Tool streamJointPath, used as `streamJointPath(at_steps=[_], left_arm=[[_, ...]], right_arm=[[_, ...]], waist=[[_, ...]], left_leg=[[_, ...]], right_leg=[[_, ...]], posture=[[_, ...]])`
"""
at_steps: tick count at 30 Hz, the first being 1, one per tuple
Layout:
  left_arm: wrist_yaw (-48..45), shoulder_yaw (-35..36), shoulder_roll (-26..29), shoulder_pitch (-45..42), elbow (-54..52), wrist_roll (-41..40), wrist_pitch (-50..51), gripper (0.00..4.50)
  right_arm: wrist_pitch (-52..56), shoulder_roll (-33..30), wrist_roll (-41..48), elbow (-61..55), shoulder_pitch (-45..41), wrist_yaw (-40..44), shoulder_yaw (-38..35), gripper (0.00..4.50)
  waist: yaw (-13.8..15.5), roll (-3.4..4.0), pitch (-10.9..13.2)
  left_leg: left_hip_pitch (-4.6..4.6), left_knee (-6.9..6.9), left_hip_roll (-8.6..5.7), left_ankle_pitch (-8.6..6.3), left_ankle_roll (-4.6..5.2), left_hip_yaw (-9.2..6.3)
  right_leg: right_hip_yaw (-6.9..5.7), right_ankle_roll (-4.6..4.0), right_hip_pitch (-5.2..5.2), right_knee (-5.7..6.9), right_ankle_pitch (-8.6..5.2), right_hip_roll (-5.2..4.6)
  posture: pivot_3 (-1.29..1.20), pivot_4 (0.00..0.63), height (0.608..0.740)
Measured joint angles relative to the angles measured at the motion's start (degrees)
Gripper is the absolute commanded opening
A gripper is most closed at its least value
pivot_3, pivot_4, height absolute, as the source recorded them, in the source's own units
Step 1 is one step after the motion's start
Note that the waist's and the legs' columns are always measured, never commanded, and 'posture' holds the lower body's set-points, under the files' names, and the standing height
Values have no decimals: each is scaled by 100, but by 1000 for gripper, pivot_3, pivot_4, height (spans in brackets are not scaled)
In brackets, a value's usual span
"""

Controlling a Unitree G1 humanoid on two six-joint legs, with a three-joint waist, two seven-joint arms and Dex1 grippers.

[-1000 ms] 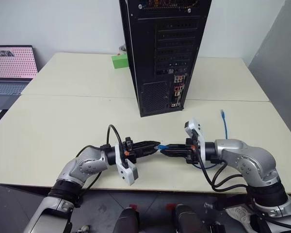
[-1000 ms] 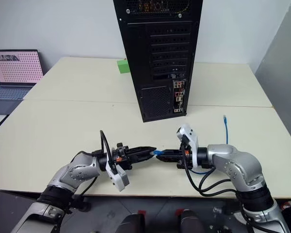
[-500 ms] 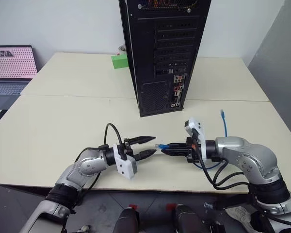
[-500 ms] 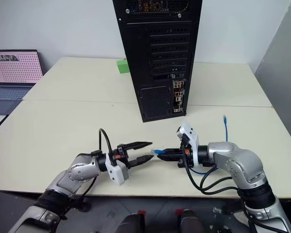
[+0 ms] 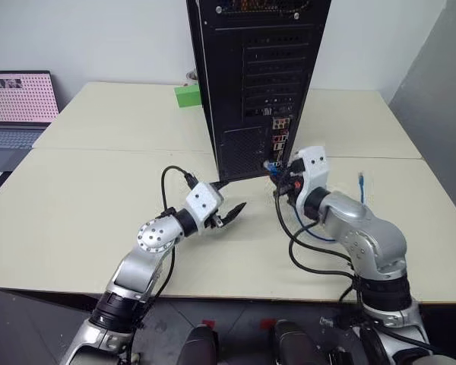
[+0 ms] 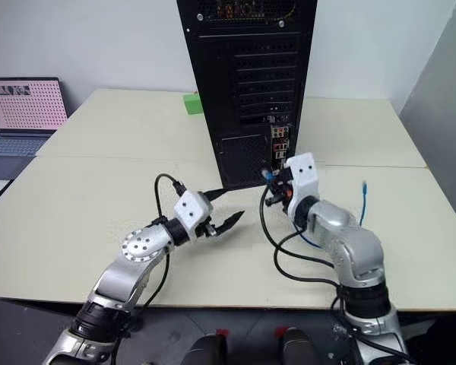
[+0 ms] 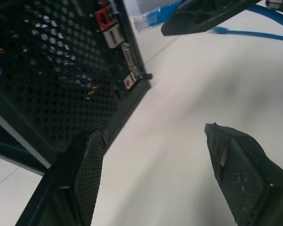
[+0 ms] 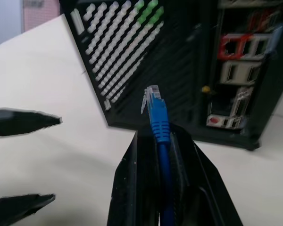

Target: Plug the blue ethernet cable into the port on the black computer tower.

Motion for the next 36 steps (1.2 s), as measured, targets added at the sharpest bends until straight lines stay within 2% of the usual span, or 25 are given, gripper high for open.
streamJointPath(at_steps=[4,9,36], left_arm=[[316,121,-309,-218,-274,-48,702,3498],[528,381,-847,-321,-460,-289,769,3498],[514,404,-795,-180,-513,-125,524,3498]], right_arm=[[-295,213,-306,314,-159,-395,-30,0],[-609,366,-518,726,-362,-592,-56,0],[-1499,527,-809,2068,-881,-589,-178,0]], waist=[[0,0,0],[3,0,0],[-2,0,0]], left_leg=[[-2,0,-1,0,0,0],[-3,-1,-1,0,0,1],[-11,-1,-1,0,0,1]], right_leg=[[1,-1,-1,-3,0,-1],[1,-2,-1,-4,1,-1],[1,-2,-8,-7,1,0]], posture=[[0,150,740],[0,150,740],[0,150,740]])
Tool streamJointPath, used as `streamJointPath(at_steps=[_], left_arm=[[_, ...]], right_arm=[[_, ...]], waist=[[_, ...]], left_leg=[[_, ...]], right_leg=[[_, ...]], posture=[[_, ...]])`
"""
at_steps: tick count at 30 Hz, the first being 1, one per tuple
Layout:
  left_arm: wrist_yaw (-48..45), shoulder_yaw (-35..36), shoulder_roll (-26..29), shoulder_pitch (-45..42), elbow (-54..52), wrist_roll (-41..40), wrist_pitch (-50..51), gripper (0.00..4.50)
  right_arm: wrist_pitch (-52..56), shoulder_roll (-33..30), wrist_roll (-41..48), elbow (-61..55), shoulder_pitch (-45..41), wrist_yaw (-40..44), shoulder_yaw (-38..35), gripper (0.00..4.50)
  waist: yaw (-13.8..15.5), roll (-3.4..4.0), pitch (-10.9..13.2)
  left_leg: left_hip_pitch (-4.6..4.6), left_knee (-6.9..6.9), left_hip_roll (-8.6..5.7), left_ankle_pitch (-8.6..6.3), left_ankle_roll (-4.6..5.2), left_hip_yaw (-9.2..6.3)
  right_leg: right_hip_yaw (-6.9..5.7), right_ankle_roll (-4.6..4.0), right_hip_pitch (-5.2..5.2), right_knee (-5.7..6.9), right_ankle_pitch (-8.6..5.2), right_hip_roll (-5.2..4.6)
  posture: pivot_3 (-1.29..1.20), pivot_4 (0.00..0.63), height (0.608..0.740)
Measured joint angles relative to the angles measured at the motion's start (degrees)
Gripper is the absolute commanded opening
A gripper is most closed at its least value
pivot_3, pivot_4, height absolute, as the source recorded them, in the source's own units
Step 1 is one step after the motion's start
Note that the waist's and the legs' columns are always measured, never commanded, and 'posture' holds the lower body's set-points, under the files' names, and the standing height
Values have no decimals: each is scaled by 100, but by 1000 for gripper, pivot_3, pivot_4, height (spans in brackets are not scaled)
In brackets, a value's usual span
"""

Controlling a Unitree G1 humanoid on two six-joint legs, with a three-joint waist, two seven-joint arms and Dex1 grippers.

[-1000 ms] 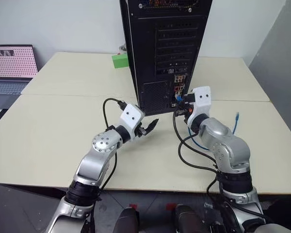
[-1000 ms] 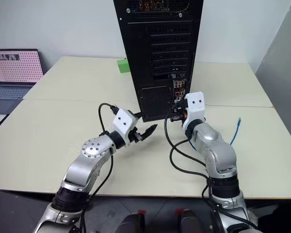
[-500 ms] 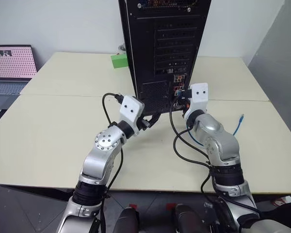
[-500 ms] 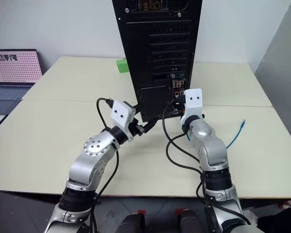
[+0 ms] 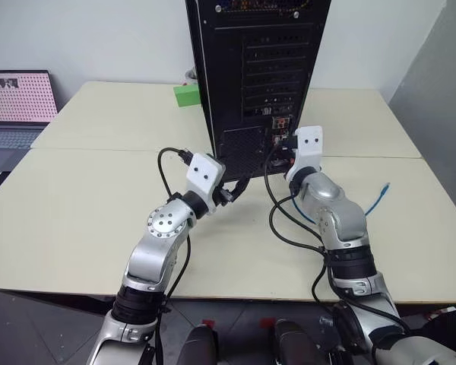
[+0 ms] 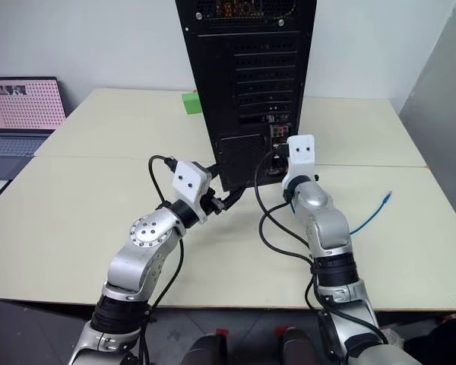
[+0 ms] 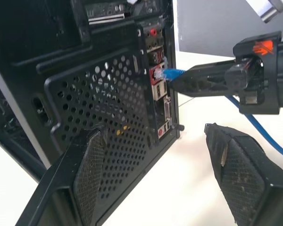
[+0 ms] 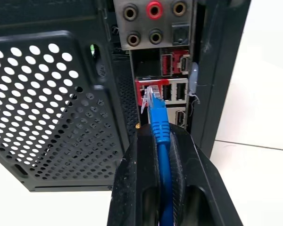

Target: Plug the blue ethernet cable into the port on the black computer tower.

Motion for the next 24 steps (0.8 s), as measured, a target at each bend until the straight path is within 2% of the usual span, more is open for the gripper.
streamJointPath(at_steps=[24], left_arm=[[-19,2,1,0,28,62,-82,3498]], right_arm=[[-220,-54,-365,209,-104,268,150,0]], waist=[[-112,0,0]], left_leg=[[-2,0,0,0,0,0]], right_leg=[[0,1,-2,0,0,0]], posture=[[0,150,740]])
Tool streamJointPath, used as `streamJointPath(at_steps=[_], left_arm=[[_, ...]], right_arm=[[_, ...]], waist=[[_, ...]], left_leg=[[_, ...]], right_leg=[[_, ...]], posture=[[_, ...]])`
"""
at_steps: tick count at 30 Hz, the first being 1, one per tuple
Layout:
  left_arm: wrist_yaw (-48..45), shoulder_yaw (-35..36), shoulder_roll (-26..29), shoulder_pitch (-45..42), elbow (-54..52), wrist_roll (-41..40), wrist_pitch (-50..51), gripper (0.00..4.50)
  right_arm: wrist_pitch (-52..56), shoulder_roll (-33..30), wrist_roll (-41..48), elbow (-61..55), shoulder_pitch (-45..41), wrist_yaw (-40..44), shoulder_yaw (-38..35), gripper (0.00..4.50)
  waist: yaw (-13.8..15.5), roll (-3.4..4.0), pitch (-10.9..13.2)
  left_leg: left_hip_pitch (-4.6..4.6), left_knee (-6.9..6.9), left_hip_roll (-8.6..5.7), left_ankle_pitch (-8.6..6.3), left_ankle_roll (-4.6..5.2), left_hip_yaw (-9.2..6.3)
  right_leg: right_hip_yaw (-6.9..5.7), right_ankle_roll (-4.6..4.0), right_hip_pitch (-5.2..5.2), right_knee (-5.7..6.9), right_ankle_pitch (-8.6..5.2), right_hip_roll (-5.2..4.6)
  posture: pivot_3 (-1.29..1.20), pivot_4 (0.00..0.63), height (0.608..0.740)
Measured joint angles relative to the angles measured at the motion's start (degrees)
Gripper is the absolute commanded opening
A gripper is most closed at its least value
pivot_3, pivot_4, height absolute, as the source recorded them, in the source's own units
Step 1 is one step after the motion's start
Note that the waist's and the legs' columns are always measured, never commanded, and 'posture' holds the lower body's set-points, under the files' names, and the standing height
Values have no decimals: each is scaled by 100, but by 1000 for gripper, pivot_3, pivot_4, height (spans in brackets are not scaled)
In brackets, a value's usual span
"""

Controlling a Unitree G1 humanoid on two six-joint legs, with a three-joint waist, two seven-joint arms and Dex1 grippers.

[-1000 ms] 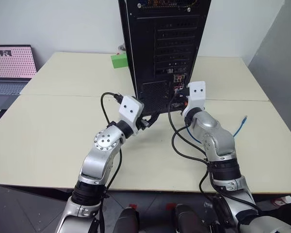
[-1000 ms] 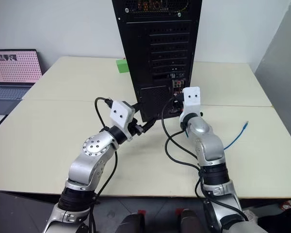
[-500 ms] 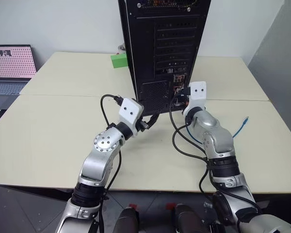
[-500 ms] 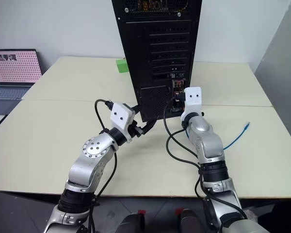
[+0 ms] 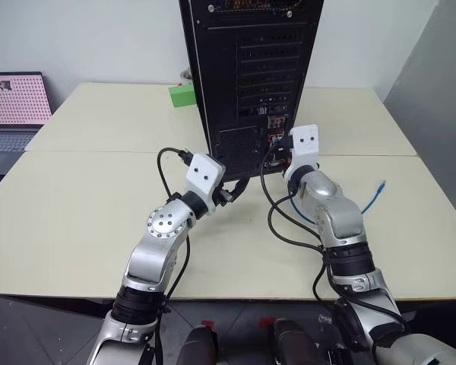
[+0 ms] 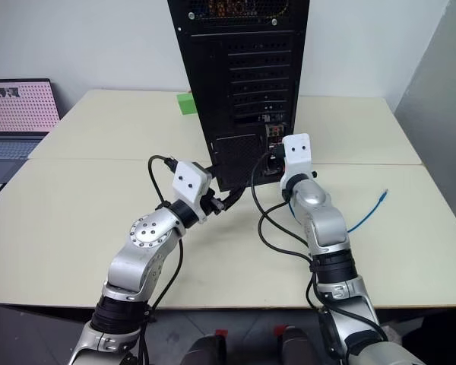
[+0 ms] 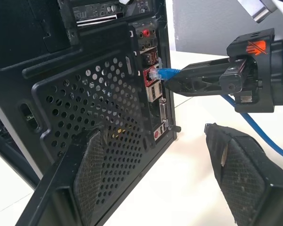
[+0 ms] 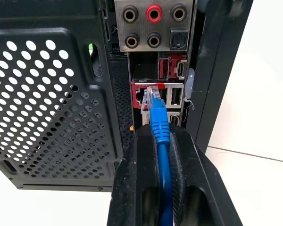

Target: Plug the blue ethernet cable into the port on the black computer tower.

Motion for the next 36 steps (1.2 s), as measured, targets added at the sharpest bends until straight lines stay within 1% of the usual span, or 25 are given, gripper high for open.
streamJointPath(at_steps=[20,36], left_arm=[[7,0,0,6,5,14,-13,3498],[-2,0,4,6,107,19,-36,3498]], right_arm=[[-138,-15,-194,100,14,127,186,0],[-159,62,-173,195,-17,117,-4,0]], waist=[[-10,0,0],[-8,0,0]], left_leg=[[-1,0,0,0,0,0],[-2,0,0,0,0,-1]], right_leg=[[0,0,-1,-1,0,0],[0,0,-1,-1,0,0]], posture=[[0,150,740],[0,150,740]])
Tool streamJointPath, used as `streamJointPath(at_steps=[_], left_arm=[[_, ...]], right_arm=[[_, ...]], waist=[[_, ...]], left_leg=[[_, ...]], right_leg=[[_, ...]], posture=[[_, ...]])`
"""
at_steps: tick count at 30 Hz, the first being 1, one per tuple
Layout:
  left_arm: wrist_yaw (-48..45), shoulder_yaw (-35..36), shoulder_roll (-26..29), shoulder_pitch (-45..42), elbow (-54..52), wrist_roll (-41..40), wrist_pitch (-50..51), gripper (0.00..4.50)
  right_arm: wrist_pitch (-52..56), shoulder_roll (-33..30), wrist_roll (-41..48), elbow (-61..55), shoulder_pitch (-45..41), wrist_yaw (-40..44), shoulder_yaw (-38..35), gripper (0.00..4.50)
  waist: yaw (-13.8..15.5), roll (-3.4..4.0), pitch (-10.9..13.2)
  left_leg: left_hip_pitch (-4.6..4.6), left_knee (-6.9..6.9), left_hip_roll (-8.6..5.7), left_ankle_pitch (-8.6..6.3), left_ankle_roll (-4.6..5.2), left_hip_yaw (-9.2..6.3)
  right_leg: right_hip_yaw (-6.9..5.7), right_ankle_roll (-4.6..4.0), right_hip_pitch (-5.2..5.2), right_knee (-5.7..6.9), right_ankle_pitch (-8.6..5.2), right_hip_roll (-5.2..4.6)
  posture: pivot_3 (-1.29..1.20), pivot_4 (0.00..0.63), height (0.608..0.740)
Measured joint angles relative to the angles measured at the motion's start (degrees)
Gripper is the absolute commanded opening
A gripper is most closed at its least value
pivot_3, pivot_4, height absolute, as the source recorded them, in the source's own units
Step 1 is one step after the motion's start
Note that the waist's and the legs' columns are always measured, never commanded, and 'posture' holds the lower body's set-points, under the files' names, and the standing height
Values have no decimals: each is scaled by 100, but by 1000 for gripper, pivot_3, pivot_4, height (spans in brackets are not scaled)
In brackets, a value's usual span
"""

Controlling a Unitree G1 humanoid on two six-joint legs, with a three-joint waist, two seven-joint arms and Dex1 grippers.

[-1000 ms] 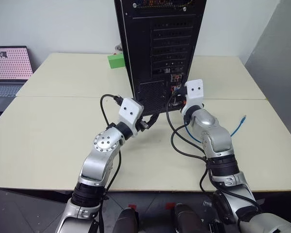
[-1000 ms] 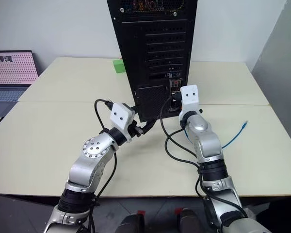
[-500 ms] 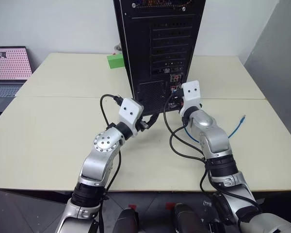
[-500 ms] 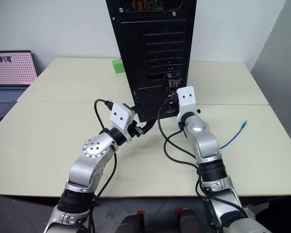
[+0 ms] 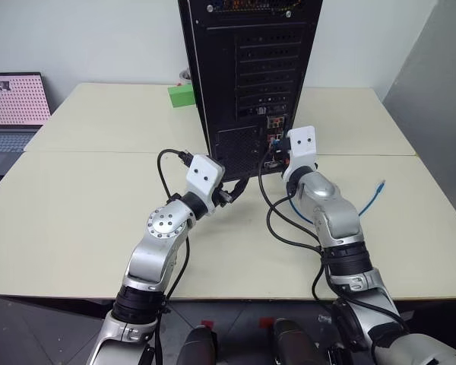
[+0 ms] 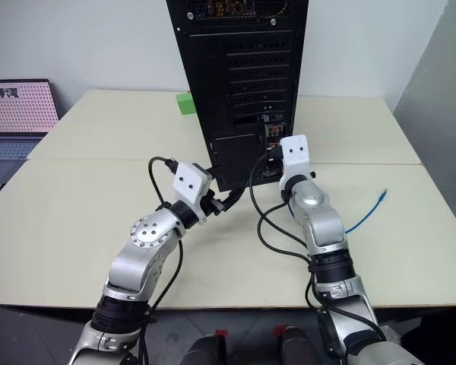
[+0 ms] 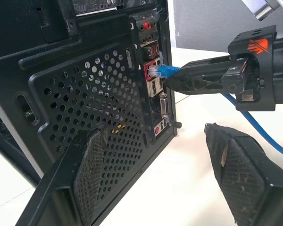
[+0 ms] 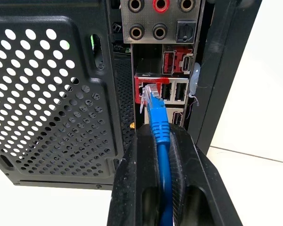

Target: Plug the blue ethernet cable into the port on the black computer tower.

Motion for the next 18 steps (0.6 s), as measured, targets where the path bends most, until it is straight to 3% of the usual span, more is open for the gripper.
streamJointPath(at_steps=[8,18], left_arm=[[-35,1,41,-4,0,-4,3,3498],[-362,121,589,-304,-64,-69,761,3498]], right_arm=[[0,42,-45,48,-56,0,26,0],[133,158,-68,48,-165,-83,50,0]], waist=[[-2,0,0],[-10,2,1]], left_leg=[[-1,0,0,0,0,0],[-9,-2,0,0,0,0]], right_leg=[[0,0,-1,-1,0,0],[1,0,-11,0,0,0]], posture=[[0,150,740],[0,150,740]])
